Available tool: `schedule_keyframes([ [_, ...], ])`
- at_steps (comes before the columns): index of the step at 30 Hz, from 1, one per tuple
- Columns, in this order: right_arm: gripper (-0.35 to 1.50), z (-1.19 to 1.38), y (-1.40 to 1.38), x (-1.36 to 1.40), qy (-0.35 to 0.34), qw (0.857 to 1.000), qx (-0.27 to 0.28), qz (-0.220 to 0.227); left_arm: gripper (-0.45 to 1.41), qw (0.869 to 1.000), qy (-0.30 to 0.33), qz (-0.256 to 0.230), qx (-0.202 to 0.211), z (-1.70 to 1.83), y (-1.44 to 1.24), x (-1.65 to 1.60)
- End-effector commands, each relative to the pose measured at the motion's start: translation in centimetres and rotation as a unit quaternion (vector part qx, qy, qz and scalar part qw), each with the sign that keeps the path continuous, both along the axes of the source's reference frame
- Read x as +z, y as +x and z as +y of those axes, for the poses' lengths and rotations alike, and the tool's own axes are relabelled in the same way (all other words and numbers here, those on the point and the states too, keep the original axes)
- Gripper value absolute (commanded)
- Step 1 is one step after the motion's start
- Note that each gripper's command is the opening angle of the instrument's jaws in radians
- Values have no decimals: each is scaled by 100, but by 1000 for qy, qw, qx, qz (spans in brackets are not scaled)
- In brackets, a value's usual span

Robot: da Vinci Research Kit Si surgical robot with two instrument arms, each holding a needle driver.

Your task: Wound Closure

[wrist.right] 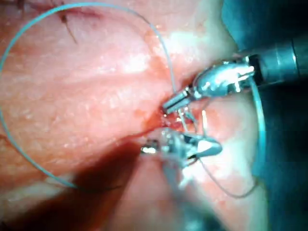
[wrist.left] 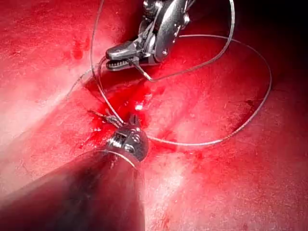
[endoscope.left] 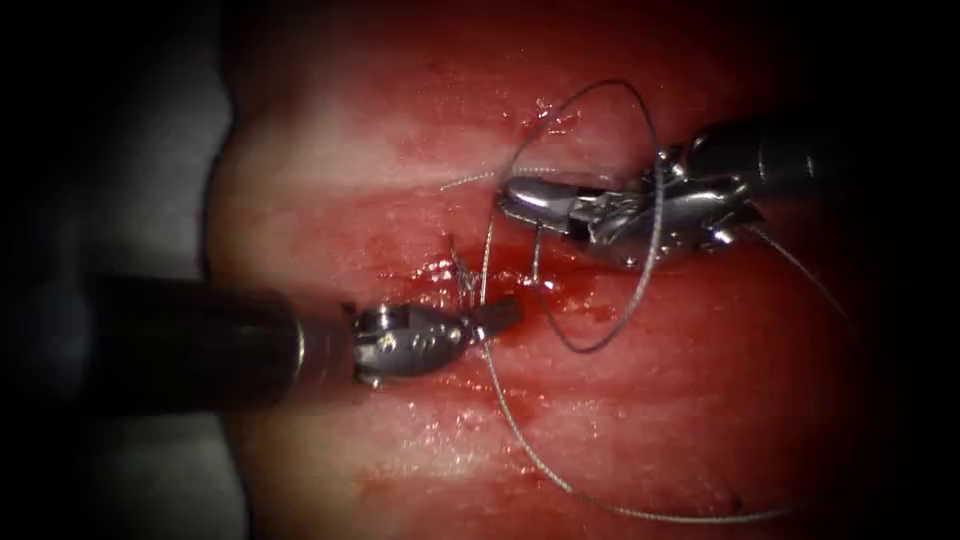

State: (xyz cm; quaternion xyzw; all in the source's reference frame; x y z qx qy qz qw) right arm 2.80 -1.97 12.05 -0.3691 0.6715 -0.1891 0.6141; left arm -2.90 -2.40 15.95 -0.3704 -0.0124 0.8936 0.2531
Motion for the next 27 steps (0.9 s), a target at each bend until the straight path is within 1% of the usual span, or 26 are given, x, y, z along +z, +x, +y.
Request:
schedule_keyframes([
  [1,-35,-7,4,12,13,1000,3,3,10,1000,2,0,1,-11,-5,5],
  [4,-35,-9,4,22,33,999,3,13,5,1000,2,0,1,-11,-5,5],
  [6,-35,-11,3,26,42,999,2,17,5,1000,2,0,1,-11,-5,5],
  [12,-35,-14,2,28,82,996,2,39,5,1000,2,0,1,-11,-5,5],
  [14,-35,-15,2,28,88,995,1,40,5,1000,2,0,1,-11,-4,5],
  [17,-35,-12,2,26,98,994,3,42,5,1000,2,0,1,-11,-4,5],
  [23,-35,-4,1,25,161,985,10,65,5,1000,2,0,1,-11,-5,5],
  [27,-35,4,-1,24,169,983,14,66,5,1000,2,0,0,-12,-5,6],
])
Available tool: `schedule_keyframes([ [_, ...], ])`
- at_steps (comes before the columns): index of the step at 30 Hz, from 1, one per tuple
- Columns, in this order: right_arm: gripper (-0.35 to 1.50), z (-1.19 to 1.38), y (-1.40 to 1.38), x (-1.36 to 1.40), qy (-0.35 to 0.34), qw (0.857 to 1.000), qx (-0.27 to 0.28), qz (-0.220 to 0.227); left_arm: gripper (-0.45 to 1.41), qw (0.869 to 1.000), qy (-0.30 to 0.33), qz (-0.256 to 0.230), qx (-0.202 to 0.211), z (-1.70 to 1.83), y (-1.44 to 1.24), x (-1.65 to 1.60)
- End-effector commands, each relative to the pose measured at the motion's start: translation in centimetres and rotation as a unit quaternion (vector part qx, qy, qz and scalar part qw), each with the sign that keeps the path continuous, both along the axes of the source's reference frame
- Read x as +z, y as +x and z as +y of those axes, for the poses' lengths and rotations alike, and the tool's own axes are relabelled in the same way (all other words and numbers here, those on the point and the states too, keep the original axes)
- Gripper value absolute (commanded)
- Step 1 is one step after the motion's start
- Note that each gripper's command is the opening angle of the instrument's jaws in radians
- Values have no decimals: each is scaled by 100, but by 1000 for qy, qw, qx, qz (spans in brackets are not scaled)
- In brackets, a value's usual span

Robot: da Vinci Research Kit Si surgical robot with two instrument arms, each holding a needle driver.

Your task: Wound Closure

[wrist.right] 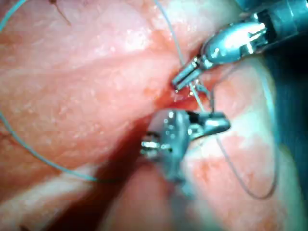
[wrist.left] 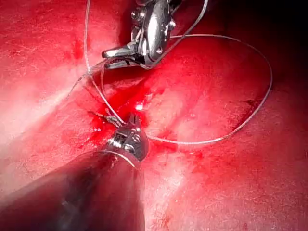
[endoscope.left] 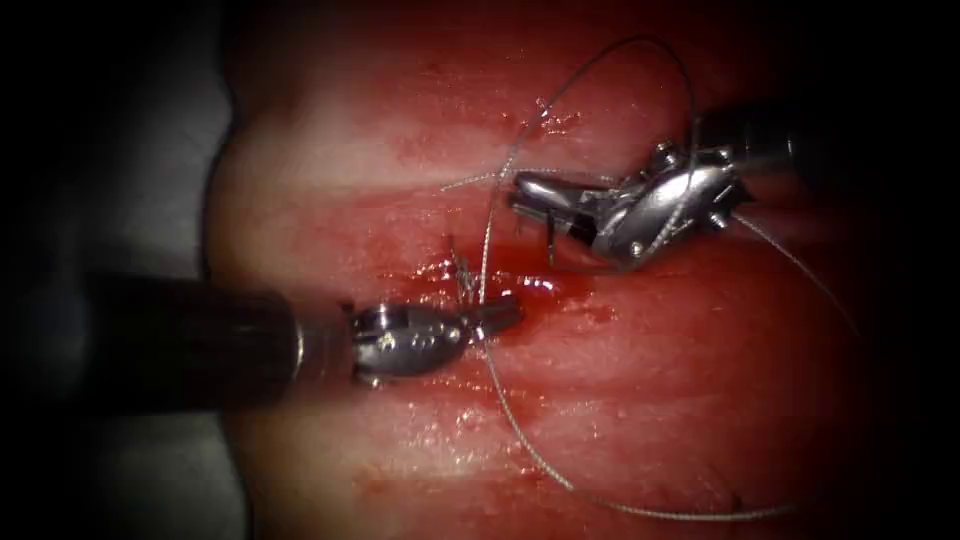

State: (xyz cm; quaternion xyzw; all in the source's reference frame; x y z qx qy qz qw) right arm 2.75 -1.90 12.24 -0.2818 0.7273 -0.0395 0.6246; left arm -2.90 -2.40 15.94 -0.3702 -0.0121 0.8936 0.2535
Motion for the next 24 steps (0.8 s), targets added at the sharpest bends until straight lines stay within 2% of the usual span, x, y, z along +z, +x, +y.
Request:
schedule_keyframes([
  [1,-35,-1,3,4,2,1000,1,1,5,1000,2,0,1,-11,-5,7],
  [6,-35,2,5,1,28,1000,-2,12,5,1000,0,1,1,-10,-5,11],
  [11,-35,0,7,0,44,999,-13,3,4,1000,4,2,-2,-10,-3,23],
  [18,-35,11,6,-3,62,998,-19,-2,5,1000,13,15,-1,-17,1,46],
  [21,-35,15,7,-4,99,995,-31,-5,7,1000,12,16,1,-17,4,48],
  [24,-35,17,8,-4,163,986,-37,-20,7,1000,14,18,4,-17,6,48],
])
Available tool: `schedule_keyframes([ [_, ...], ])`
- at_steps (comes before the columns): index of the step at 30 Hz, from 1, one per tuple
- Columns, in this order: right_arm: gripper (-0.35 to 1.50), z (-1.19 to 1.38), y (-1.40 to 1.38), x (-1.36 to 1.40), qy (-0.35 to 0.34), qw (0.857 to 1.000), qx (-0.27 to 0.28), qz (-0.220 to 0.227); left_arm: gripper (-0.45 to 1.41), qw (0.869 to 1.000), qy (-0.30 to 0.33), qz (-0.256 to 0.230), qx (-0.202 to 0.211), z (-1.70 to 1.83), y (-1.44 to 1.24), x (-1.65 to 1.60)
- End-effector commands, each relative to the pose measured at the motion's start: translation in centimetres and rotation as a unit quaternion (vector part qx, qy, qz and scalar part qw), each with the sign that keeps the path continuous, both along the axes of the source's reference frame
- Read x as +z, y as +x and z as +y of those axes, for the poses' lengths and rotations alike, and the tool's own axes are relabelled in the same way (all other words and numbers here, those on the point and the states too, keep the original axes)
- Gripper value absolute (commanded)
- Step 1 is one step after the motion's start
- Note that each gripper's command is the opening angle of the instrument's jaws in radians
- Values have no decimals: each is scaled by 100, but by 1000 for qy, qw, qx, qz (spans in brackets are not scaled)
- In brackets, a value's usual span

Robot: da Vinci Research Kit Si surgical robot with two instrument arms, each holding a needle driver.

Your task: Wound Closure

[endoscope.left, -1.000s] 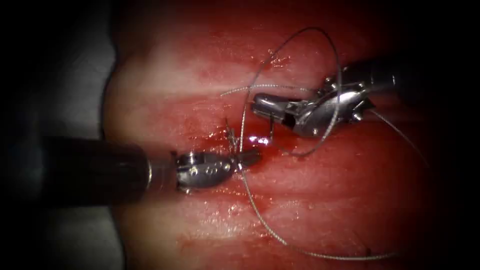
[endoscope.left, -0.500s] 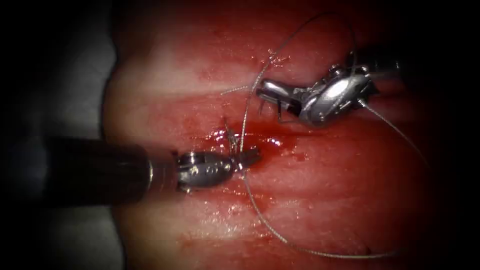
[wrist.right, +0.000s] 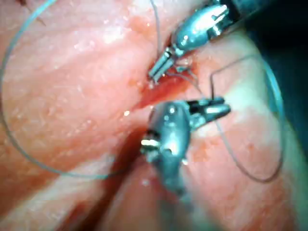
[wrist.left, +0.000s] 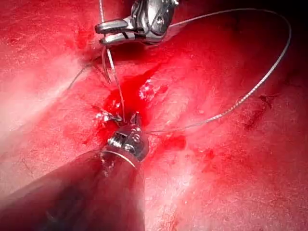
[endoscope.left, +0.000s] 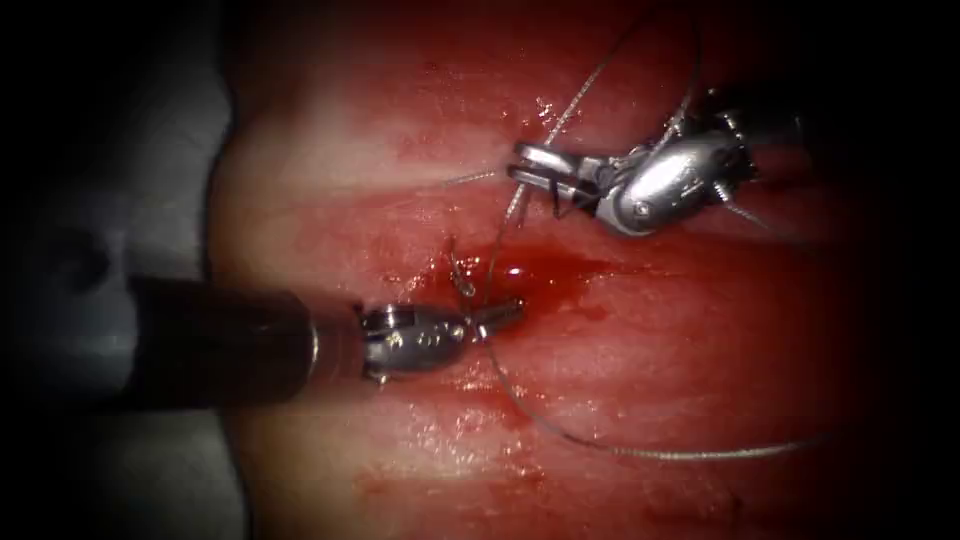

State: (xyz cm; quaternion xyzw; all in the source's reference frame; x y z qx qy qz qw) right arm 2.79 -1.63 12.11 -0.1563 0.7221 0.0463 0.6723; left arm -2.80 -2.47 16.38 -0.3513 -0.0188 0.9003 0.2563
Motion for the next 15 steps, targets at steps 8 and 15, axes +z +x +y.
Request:
schedule_keyframes([
  [8,-35,-2,6,13,93,995,-23,2,9,1000,3,-1,2,-9,-2,3],
  [15,-35,1,5,15,94,995,-38,8,9,1000,4,-2,3,-8,0,1],
])
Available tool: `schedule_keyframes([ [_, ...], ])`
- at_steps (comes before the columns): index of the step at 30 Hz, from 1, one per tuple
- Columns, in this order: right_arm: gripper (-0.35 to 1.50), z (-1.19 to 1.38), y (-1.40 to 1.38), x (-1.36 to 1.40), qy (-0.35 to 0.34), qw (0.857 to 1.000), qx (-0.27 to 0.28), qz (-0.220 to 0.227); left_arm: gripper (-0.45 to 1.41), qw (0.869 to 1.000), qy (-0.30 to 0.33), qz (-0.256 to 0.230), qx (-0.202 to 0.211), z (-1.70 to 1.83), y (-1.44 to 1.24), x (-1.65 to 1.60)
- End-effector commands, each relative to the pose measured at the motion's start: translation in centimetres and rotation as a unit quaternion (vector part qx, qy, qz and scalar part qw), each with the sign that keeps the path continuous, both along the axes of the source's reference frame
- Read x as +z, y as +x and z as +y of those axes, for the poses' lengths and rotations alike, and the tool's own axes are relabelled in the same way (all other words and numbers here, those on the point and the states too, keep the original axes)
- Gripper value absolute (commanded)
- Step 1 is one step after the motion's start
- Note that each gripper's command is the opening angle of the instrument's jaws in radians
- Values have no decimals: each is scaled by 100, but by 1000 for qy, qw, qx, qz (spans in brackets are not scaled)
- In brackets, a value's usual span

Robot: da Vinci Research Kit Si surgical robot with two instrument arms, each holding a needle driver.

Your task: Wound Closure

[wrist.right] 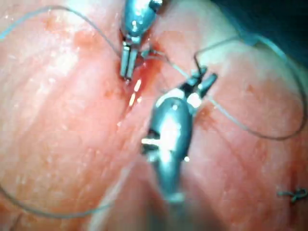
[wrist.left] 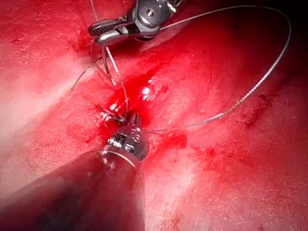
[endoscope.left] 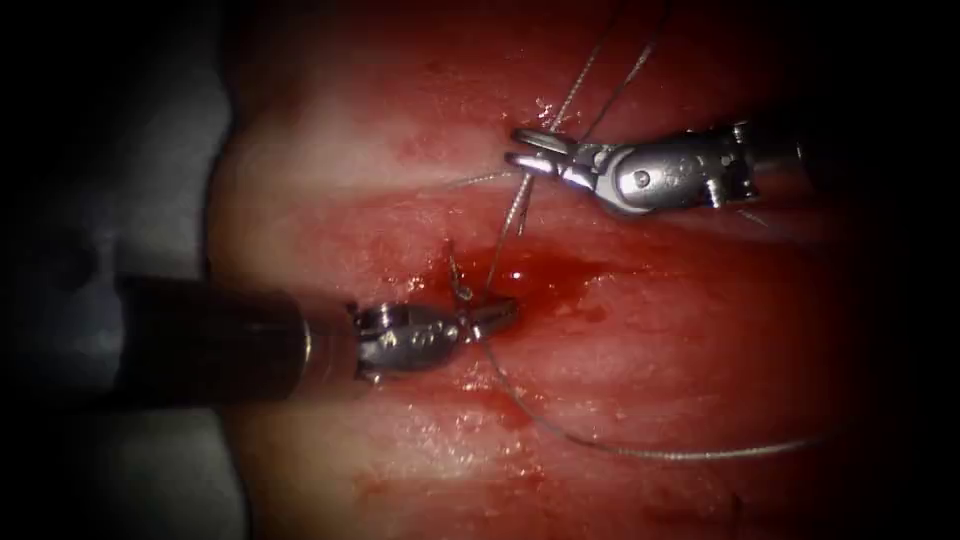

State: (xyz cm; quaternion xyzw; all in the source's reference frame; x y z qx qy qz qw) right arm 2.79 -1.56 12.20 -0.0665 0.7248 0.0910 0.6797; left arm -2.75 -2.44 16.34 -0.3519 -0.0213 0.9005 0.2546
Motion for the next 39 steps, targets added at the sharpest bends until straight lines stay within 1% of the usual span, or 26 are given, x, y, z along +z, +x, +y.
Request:
schedule_keyframes([
  [1,-35,-5,5,6,1,1000,-3,2,9,1000,3,-1,0,-11,-5,5],
  [5,-35,-1,6,6,1,1000,-5,2,9,1000,3,-1,0,-11,-5,5],
  [10,-35,10,7,8,9,1000,-6,9,9,1000,3,-1,0,-10,-5,5],
  [12,-35,13,8,9,17,1000,-7,11,9,1000,3,-1,0,-10,-4,5],
  [14,-35,17,8,11,46,999,-11,18,9,1000,3,-1,0,-10,-4,5],
  [18,-35,10,10,13,82,996,-22,31,9,1000,4,-1,0,-9,-4,4],
  [22,-35,3,12,13,98,994,-26,36,9,1000,3,-1,0,-8,-3,3],
  [27,-35,5,12,10,125,991,-29,42,9,1000,4,-1,0,-8,-2,3],
  [31,-35,4,12,10,171,983,-37,50,9,1000,3,0,0,-8,-1,2],
  [32,-35,0,13,10,199,978,-43,52,9,1000,4,0,0,-7,0,2],
  [35,-35,-8,15,10,221,973,-51,51,9,1000,4,0,0,-7,0,1],
  [37,-35,-13,17,9,249,965,-57,54,9,1000,4,-1,0,-6,1,1],
  [39,-35,-18,18,8,260,962,-61,55,9,1000,4,1,-1,-5,2,0],
])
